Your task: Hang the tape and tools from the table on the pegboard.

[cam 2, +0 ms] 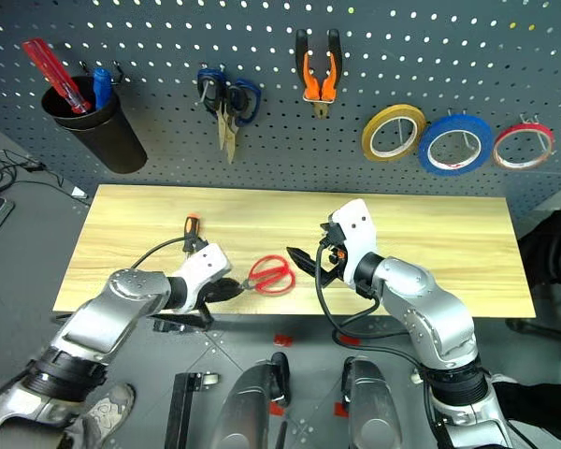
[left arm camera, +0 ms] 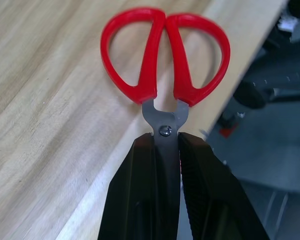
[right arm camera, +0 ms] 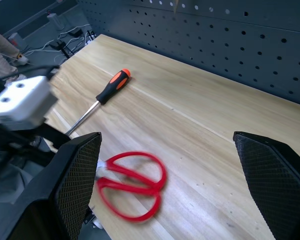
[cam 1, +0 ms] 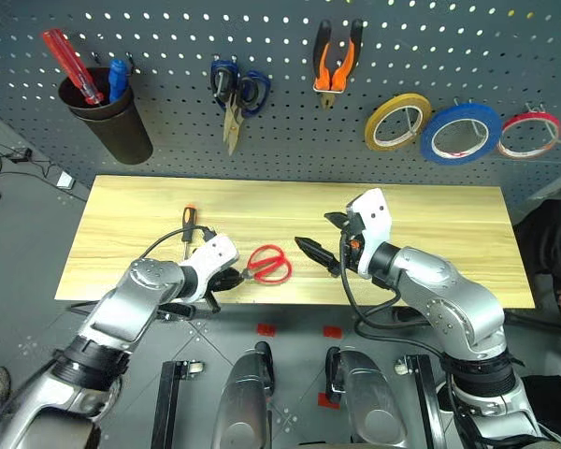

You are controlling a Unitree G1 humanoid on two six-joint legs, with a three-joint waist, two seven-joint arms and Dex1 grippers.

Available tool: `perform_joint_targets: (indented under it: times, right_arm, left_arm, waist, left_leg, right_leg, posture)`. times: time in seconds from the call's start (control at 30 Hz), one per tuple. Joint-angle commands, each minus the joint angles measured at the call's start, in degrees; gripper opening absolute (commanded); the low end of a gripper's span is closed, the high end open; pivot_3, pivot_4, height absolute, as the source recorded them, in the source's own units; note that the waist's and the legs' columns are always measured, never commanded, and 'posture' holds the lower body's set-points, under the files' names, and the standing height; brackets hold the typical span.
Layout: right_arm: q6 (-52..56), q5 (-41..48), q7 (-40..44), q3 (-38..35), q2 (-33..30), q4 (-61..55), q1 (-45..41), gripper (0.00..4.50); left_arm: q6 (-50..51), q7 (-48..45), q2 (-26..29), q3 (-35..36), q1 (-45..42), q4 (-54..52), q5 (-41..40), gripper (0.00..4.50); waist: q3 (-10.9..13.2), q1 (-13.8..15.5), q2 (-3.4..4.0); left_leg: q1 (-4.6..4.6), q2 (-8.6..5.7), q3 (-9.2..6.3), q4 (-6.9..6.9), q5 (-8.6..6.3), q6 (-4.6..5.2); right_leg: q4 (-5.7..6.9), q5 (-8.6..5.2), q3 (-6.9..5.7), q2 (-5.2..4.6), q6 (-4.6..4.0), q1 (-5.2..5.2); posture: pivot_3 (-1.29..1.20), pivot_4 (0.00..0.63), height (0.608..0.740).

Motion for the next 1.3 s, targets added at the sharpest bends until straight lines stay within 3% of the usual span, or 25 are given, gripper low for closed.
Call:
perform_joint_targets:
  times: [0.03,0.1,0.3,0.47,0.53,0.67,0.77,0.97,1.3]
  right_arm:
    - [-1.45,-0.35,-0.40,-0.07,0.37,-1.02,-0.04,4.50]
    - [-1.46,-0.39,-0.44,-0.03,0.41,-1.07,0.13,4.50]
    - [-1.18,-0.29,-0.53,0.04,0.41,-1.67,0.52,4.50]
    - [-0.89,-0.16,-0.68,-0.14,0.27,-2.04,0.57,4.50]
    - [-0.82,-0.15,-0.75,-0.22,0.18,-2.19,0.67,4.50]
    - [-0.48,-0.05,-1.09,-0.44,0.13,-2.69,1.07,4.50]
    - [-0.27,0.21,-1.17,-0.58,0.07,-2.98,1.11,4.50]
    - [3.17,3.31,0.06,0.21,0.81,-5.55,-2.19,4.50]
    - [5.94,4.91,-0.31,0.60,0.37,-7.23,-3.24,4.50]
  left_arm:
    - [-2.03,9.39,-4.75,6.84,-2.71,4.43,0.98,0.93]
    - [-1.88,12.70,-7.12,8.18,-2.74,5.43,1.58,1.30]
    - [2.72,19.58,-13.36,11.93,-1.91,5.17,0.84,3.07]
    - [5.99,20.18,-13.69,11.95,-1.20,2.76,0.75,4.49]
    - [8.27,18.80,-12.82,11.98,-1.00,0.87,-0.19,4.49]
    - [6.41,12.01,-4.46,10.13,-0.79,-4.27,1.00,4.49]
    - [6.40,10.48,-2.88,12.21,-1.99,-4.30,-0.91,4.49]
    - [3.90,2.66,-2.84,9.01,-8.51,8.07,-1.57,4.49]
    - [-2.28,0.32,-5.69,5.48,-18.94,30.09,2.71,4.49]
  waist:
    - [-0.01,0.05,-0.08]
    - [-0.03,-0.24,-0.11]
    - [-0.03,-0.33,-0.11]
    - [-0.04,-0.33,-0.11]
    - [-0.04,-0.31,-0.11]
    - [-0.04,-0.47,-0.12]
    - [-0.05,-0.31,-0.10]
    - [-0.05,-0.15,-0.10]
    - [-0.03,-0.39,-0.13]
  left_leg:
    - [-0.02,0.01,-0.02,0.04,0.00,0.00]
    - [-0.02,0.00,-0.01,0.03,0.00,0.00]
    - [0.00,0.02,0.02,0.02,0.00,0.00]
    - [0.01,0.04,0.02,0.04,0.01,0.00]
    - [0.01,0.04,0.01,0.05,0.01,-0.01]
    - [0.01,0.06,0.03,0.04,0.01,-0.02]
    - [0.05,0.08,0.02,0.02,0.02,-0.03]
    - [0.03,0.00,0.01,0.05,0.02,-0.02]
    - [0.02,-0.01,0.08,0.04,0.01,-0.01]
  right_leg:
    - [0.02,0.00,-0.01,0.00,0.00,0.00]
    - [0.02,0.01,-0.01,0.00,0.00,0.00]
    - [0.01,0.01,-0.02,-0.01,0.00,0.00]
    - [0.07,0.01,-0.01,0.00,0.00,0.01]
    - [0.08,0.01,-0.01,0.00,0.00,0.01]
    - [0.06,0.01,-0.01,0.01,0.00,-0.01]
    - [0.07,0.00,-0.01,0.02,-0.01,0.00]
    - [0.07,0.01,-0.03,-0.01,0.00,0.03]
    - [0.05,0.00,-0.04,0.02,0.00,-0.03]
  posture:
    - [-0.18,0.338,0.740]
    - [-0.18,0.338,0.740]
    - [-0.20,0.340,0.740]
    - [-0.20,0.338,0.740]
    - [-0.21,0.338,0.740]
    - [-0.21,0.340,0.740]
    - [-0.20,0.340,0.740]
    - [-0.20,0.349,0.740]
    - [-0.22,0.369,0.740]
